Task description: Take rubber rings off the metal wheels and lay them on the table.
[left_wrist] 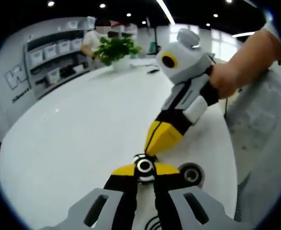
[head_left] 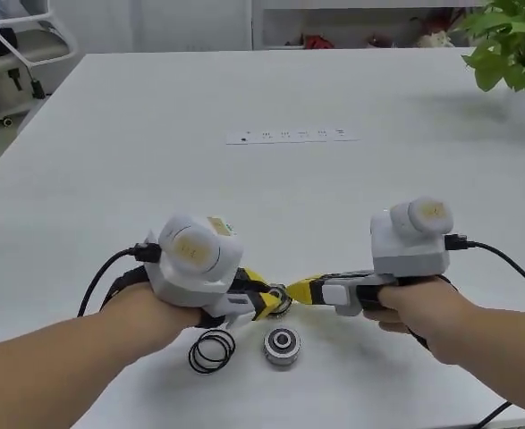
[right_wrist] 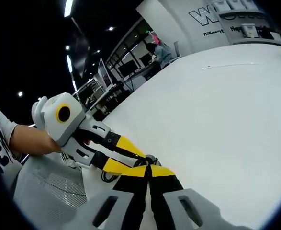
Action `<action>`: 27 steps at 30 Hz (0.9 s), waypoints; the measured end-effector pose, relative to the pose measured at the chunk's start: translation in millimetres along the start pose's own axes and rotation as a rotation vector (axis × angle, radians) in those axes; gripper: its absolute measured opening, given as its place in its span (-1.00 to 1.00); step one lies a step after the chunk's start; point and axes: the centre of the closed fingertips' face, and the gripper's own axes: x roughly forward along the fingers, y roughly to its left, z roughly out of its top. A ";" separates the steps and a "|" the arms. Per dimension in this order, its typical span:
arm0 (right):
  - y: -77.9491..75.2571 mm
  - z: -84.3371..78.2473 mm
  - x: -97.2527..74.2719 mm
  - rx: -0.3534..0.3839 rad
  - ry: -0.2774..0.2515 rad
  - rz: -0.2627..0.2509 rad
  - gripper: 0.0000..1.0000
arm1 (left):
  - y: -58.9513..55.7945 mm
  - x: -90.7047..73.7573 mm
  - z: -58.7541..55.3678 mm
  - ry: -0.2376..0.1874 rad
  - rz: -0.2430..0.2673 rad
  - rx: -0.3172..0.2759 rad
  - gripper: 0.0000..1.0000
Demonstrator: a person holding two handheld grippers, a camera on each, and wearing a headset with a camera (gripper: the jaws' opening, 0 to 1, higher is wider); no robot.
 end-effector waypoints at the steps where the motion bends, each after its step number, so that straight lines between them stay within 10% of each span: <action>1: 0.8 0.3 0.5 0.000 -0.002 0.005 -1.00 | 0.2 0.0 0.0 0.000 0.001 -0.001 -0.76; 6: 18.9 6.4 3.7 0.022 -0.028 0.081 -1.00 | 0.4 0.1 0.0 -0.001 0.003 -0.002 -0.76; 27: 15.8 4.4 2.5 -0.029 -0.006 0.057 -1.00 | -4.0 -13.6 5.4 -0.012 -0.033 0.045 -0.67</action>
